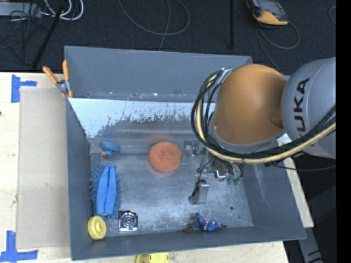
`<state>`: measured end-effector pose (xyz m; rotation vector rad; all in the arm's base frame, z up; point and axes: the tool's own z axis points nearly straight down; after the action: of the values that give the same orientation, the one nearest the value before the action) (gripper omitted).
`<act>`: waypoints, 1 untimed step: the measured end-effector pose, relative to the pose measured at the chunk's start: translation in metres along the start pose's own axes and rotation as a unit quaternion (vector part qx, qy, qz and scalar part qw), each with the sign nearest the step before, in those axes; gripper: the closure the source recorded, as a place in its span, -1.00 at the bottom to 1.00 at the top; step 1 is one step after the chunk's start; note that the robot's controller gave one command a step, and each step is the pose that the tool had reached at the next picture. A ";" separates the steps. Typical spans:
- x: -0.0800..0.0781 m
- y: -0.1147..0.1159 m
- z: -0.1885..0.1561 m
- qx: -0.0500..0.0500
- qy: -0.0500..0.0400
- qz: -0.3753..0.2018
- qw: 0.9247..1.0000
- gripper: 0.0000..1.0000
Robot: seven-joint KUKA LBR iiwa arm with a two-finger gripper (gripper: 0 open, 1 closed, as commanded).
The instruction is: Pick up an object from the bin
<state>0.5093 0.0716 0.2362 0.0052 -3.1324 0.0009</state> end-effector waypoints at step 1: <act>-0.002 0.000 -0.004 0.000 -0.004 0.001 1.000 -1.00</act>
Offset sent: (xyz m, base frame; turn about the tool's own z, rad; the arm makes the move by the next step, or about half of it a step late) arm 0.0932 0.0428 -0.0500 -0.0115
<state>0.5108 0.0712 0.2401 0.0011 -3.1402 -0.0005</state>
